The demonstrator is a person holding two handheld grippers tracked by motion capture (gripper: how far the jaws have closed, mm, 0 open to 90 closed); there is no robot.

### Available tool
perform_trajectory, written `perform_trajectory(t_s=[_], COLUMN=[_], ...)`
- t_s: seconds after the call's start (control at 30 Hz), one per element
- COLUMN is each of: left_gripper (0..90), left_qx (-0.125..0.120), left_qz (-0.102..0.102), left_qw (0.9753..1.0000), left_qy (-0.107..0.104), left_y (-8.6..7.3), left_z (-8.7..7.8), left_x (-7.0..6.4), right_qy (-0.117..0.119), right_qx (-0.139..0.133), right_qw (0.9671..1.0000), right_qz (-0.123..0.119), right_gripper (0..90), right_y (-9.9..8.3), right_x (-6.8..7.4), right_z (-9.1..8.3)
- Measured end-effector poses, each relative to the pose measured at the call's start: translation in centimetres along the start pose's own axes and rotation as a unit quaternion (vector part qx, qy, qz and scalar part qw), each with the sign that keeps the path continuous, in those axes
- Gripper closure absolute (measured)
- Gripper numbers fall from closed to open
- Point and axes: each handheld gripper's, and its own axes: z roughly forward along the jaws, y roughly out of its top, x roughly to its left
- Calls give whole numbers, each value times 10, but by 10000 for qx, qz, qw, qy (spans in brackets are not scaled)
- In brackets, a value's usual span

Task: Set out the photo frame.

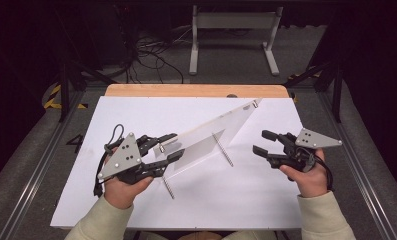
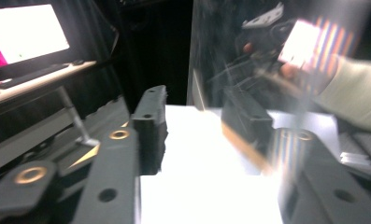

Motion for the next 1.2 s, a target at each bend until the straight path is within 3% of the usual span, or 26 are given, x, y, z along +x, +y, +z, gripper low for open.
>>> perform_trajectory(t_s=[0.03, 0.07, 0.1, 0.13, 0.2, 0.23, 0.27, 0.33, 0.47, 0.5, 0.53, 0.57, 0.6, 0.63, 0.7, 0.77, 0.8, 0.97, 1.0, 1.2], left_gripper=[480, 460, 439, 426, 444, 472, 504, 527, 658, 686, 694, 697, 699, 698, 720, 762, 798, 849, 856, 859], left_qx=[76, 240, 240, 545, 688, 1082, 1082, 1362, 1896, 2077, 2077, 2245, 2245, 2347, 2487, 2511, 2626, 2724, 2780, 2831], left_qz=[1, 10, 10, -33, -97, -216, -216, -402, -521, -652, -652, -735, -735, -818, -844, -858, -759, -325, -254, -290], left_qw=[10000, 9997, 9997, 9985, 9975, 9938, 9938, 9898, 9804, 9760, 9760, 9716, 9716, 9684, 9645, 9636, 9613, 9613, 9600, 9585], left_qy=[13, 34, 34, 105, 122, 161, 161, 102, -76, -108, -108, -103, -103, -232, -271, -331, -344, -252, -198, -178], left_y=[-3, -10, -10, -23, -32, -54, -54, -74, -100, -110, -110, -119, -119, -129, -137, -140, -145, -144, -142, -140], left_z=[-2, -5, -5, -9, -11, -11, -11, -9, -4, -3, -3, -2, -2, -1, 3, 5, 11, 14, 15, 16], left_x=[-1, -2, -2, -2, -2, 0, 0, 0, -3, 1, 1, 4, 4, 7, 8, 8, 7, 4, 2, -1], right_qy=[-53, -65, -65, -61, -69, -90, -90, -109, -84, -68, -55, -22, -22, 12, 25, 38, 34, 3, 8, -1], right_qx=[191, 245, 245, 369, 396, 428, 428, 450, 610, 654, 685, 721, 721, 752, 790, 811, 805, 806, 792, 798], right_qw=[9998, 9996, 9996, 9993, 9991, 9990, 9990, 9989, 9981, 9978, 9975, 9973, 9973, 9970, 9966, 9964, 9964, 9962, 9963, 9960], right_qz=[-60, -85, -85, -84, -92, -69, -69, -40, 74, 116, 143, 158, 158, 203, 226, 262, 274, 324, 341, 411], right_gripper=[330, 330, 330, 330, 330, 328, 328, 325, 323, 323, 323, 323, 323, 323, 323, 323, 323, 327, 328, 340], right_y=[-4, -6, -6, -13, -15, -18, -18, -23, -37, -41, -44, -47, -47, -50, -53, -55, -56, -57, -58, -61], right_x=[4, 6, 6, 13, 14, 17, 17, 20, 23, 23, 23, 23, 23, 24, 24, 24, 24, 23, 23, 23], right_z=[-3, -5, -5, -11, -13, -17, -17, -21, -21, -20, -19, -18, -18, -17, -16, -16, -16, -18, -19, -22])
